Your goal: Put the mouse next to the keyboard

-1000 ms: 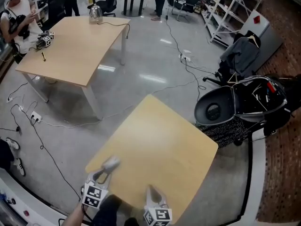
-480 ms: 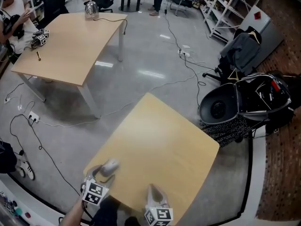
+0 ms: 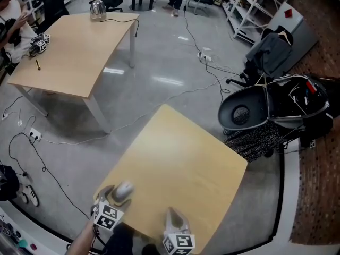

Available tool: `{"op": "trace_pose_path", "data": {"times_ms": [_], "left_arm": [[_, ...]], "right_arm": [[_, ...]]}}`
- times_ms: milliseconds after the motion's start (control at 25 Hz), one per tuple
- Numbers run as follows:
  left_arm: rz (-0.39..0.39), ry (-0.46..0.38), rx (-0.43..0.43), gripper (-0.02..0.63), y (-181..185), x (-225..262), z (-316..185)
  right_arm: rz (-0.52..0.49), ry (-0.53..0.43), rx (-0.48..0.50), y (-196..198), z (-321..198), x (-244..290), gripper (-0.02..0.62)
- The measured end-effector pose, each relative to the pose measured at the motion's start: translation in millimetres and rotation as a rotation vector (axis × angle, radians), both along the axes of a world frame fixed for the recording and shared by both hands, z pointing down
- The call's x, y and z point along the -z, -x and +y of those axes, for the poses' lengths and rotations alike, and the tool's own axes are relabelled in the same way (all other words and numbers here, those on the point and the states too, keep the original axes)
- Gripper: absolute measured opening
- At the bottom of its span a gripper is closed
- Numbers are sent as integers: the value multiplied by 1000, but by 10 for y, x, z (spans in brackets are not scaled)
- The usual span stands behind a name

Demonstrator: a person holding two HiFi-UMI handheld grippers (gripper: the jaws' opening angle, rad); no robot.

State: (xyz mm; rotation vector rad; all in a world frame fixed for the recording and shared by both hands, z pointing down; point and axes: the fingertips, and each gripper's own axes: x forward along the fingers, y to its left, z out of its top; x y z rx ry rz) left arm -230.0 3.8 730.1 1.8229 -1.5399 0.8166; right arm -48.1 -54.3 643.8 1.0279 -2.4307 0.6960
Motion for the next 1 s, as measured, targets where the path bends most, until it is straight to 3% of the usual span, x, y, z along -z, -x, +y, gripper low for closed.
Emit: {"op": "trace_pose_path", "data": {"times_ms": [320,520,1000], "left_arm": [[-11,31,-34,371,-20,-74,-46],[-42,44,-11,322,31,-122,-44],[-30,52,-3,305,59,-93,-76]], "right_arm": [[3,1,-11,22,-15,4,14],[1,-1,-15,-2,-15,-4,14],[-11,7,-27,0,-22,-36,14]]}}
